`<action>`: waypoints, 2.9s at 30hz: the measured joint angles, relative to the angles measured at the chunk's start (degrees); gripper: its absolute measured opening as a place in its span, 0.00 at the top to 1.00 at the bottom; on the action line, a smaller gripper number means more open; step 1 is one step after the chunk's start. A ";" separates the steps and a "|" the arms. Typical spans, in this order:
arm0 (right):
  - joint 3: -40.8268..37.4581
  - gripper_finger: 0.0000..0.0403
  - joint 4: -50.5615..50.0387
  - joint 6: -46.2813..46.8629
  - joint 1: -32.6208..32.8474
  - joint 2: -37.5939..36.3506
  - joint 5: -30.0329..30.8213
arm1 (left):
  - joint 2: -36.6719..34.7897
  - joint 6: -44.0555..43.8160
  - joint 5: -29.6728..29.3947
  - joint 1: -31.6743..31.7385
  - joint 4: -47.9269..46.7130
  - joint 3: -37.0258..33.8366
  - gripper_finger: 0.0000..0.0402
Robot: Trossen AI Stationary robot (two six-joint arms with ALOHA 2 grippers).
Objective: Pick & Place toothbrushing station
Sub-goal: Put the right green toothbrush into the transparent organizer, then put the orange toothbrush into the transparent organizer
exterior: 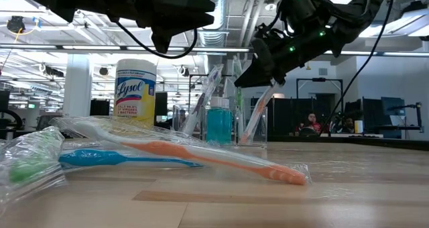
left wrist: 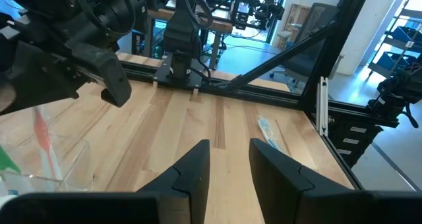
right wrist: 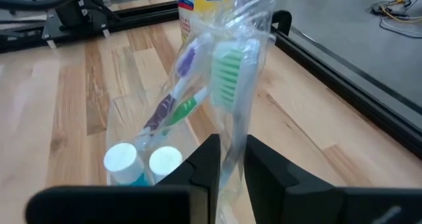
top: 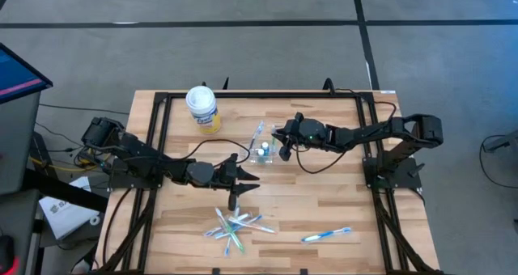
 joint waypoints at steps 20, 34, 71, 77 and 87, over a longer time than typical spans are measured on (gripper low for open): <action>0.02 0.70 -4.00 -2.36 0.13 -3.48 -1.36 | 0.02 0.00 0.00 0.00 -0.02 0.00 0.75; 0.04 0.42 -7.64 -2.35 -0.35 -8.30 -1.32 | 0.02 -0.02 0.00 0.00 -0.09 0.02 0.75; 0.06 0.53 -17.41 0.08 23.93 -17.95 -1.32 | 0.02 -0.06 7.25 -10.90 -7.75 0.04 0.75; 0.04 0.55 -17.22 0.28 25.88 -17.49 -1.33 | 0.02 -4.31 5.28 -12.40 -14.13 0.04 0.75; 0.04 0.58 -17.17 0.29 26.38 -17.49 -1.24 | 0.04 -12.01 4.44 -14.73 -26.79 0.04 0.75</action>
